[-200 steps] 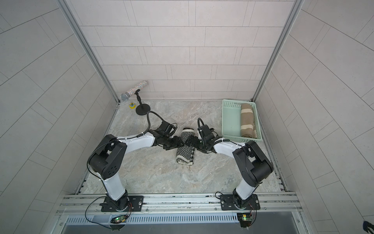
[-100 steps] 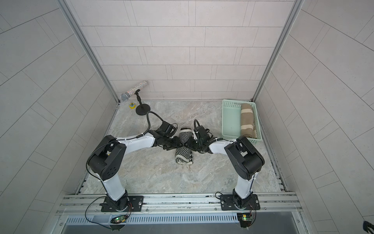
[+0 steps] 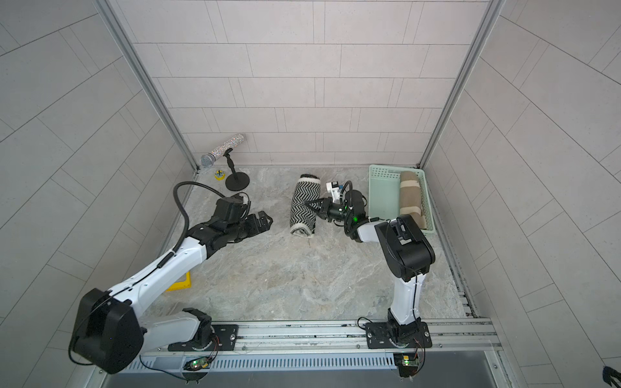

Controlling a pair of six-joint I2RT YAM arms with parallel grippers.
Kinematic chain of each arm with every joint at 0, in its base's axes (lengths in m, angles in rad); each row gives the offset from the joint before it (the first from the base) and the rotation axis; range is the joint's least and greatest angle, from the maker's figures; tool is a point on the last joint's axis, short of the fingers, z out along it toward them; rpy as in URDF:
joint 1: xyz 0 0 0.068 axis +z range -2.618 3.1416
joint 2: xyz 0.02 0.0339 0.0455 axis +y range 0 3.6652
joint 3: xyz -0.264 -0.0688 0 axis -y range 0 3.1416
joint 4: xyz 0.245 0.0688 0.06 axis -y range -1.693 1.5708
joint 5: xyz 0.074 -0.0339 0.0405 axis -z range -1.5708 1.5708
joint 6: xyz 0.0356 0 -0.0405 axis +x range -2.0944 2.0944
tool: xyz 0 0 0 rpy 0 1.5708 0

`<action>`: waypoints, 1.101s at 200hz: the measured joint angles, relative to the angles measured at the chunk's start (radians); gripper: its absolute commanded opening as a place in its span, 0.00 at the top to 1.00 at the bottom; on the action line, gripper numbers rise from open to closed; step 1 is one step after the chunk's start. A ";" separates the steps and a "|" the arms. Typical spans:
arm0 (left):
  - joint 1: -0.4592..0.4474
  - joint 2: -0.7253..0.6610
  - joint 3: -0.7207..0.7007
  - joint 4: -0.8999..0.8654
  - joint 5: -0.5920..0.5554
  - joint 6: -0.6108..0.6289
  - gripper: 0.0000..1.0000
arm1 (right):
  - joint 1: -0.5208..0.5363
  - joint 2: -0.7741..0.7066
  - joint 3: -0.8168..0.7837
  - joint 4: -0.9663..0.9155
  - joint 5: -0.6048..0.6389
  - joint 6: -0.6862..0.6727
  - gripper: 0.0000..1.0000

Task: Roll up the scarf and place it into the basket
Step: Pick up the scarf at the center of the board, then place the scarf in the basket.

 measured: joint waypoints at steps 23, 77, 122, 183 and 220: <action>0.025 -0.054 -0.021 -0.029 -0.042 0.005 0.00 | -0.112 -0.063 0.084 -0.177 -0.026 -0.129 1.00; 0.038 -0.047 -0.067 -0.019 -0.040 0.003 0.00 | -0.311 -0.191 0.345 -0.867 0.162 -0.649 1.00; 0.042 -0.004 -0.069 -0.003 0.005 -0.004 0.00 | -0.463 -0.220 0.348 -1.100 0.344 -0.835 1.00; 0.055 0.006 -0.075 0.000 0.016 -0.004 0.00 | -0.505 -0.191 0.450 -1.316 0.646 -1.015 1.00; 0.065 0.007 -0.080 0.000 0.016 -0.003 0.00 | -0.499 -0.094 0.493 -1.366 0.707 -1.050 1.00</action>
